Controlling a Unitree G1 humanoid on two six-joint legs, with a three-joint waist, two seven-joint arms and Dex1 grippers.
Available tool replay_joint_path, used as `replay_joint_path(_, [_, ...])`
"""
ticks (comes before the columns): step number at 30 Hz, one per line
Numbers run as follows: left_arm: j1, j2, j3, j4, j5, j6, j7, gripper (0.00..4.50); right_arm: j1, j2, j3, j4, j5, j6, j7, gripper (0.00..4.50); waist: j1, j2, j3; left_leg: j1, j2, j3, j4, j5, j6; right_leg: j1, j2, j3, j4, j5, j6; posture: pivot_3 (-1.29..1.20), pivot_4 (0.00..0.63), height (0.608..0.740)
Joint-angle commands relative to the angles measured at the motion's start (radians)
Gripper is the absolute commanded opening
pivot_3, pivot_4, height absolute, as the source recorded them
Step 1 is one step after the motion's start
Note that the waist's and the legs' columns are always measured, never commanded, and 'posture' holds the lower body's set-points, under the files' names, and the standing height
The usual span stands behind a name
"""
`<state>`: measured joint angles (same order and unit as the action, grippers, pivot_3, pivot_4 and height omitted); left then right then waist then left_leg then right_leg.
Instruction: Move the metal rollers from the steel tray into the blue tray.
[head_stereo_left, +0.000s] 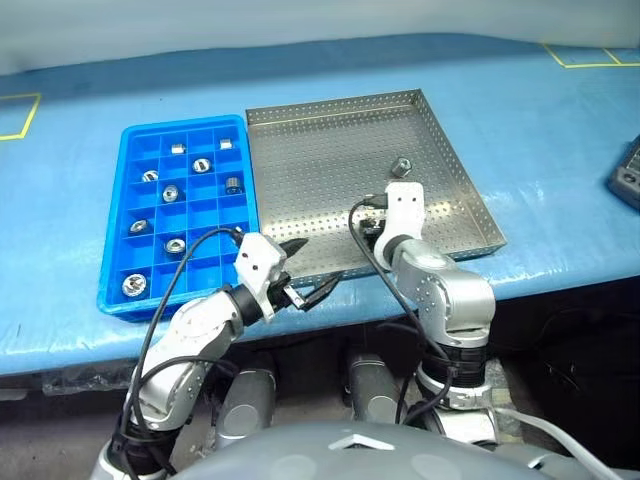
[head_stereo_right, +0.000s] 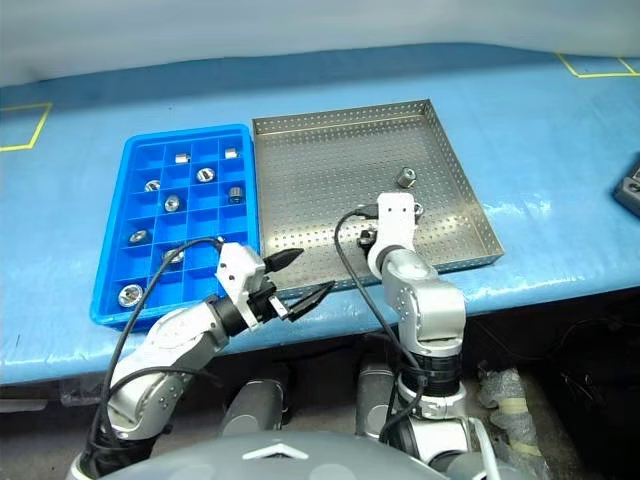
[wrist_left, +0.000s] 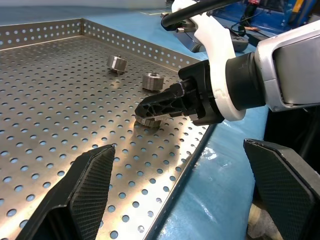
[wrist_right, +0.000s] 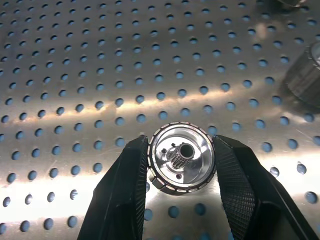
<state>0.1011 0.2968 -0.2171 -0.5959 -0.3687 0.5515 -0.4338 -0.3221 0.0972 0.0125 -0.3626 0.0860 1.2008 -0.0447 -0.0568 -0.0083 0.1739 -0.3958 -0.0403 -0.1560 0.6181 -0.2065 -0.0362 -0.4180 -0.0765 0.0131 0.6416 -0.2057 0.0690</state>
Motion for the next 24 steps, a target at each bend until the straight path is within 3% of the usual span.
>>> replay_joint_path(1, [0.022,-0.05,0.065,-0.06,0.025,-0.064,0.092,4.5,-0.072,0.024,0.087,0.004,0.019,-0.109,0.043,1.64,0.005,0.0,0.0,-0.001,0.0,0.0,-0.001,0.0,0.0,-0.001,0.0,0.0,0.0,0.0,0.0,0.09,0.15,0.74])
replay_joint_path(5, [0.059,-0.11,0.143,-0.091,0.02,-0.097,0.177,4.5,-0.157,0.005,0.19,0.055,-0.003,-0.251,0.102,1.64,0.025,0.0,0.0,-0.003,0.0,0.0,-0.003,0.0,0.0,-0.006,0.0,0.0,0.001,0.0,0.0,0.14,0.15,0.74])
replay_joint_path(15, [0.209,-0.142,0.294,-0.19,0.046,-0.152,0.297,4.5,-0.324,0.109,0.299,0.304,0.03,-0.49,0.225,1.64,0.087,0.0,0.0,-0.004,-0.001,-0.001,-0.005,0.0,-0.001,-0.007,0.0,0.0,0.0,-0.001,-0.002,0.31,0.15,0.74])
replay_joint_path(24, [0.321,-0.171,0.308,-0.239,0.075,-0.191,0.344,4.5,-0.417,0.153,0.319,0.546,0.043,-0.662,0.295,1.64,0.144,0.0,0.0,-0.004,0.0,-0.001,-0.005,0.001,-0.002,-0.008,0.001,0.0,0.001,-0.002,-0.003,0.39,0.15,0.74])
